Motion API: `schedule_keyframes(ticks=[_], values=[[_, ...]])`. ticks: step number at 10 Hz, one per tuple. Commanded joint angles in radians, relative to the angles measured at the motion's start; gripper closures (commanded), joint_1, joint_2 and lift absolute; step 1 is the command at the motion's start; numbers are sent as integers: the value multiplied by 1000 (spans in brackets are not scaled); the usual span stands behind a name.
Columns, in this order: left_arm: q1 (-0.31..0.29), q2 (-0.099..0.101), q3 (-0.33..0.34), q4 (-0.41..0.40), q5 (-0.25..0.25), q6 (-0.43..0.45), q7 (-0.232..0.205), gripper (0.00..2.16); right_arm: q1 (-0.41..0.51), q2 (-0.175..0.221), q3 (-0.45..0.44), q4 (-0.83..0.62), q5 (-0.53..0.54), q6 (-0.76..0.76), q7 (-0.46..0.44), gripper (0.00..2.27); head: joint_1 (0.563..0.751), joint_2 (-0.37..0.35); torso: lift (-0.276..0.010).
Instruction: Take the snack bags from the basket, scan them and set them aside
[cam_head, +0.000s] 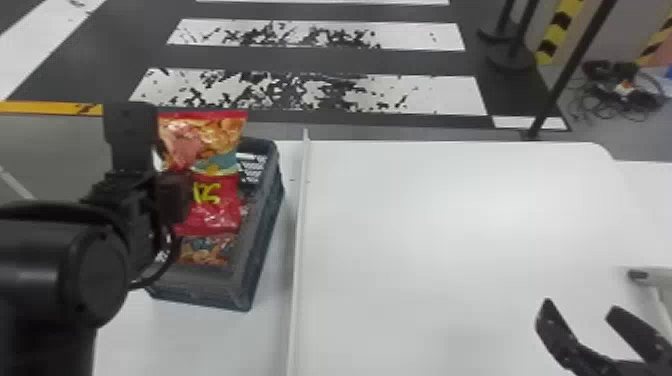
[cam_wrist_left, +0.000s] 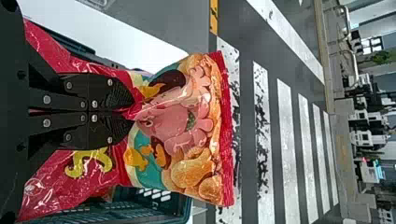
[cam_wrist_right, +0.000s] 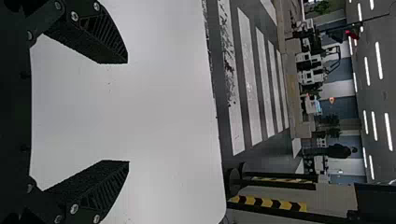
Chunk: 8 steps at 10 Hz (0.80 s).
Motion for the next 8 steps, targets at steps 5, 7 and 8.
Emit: schedule_keyframes(ticks=[5,7,8], values=[[37,2,-99,-166,-173,48,-18,1693,-11,0,-4,17,-10,-15,0,171,695,-30,-75],[68,5,-83,-242,-169,51,-28,1673,-9,0,-4,17,-24,-21,1,171,695,-19,-75],[78,3,-75,-276,-130,51,-15,1673,-8,0,-6,19,-24,-28,1,171,695,-16,-75]])
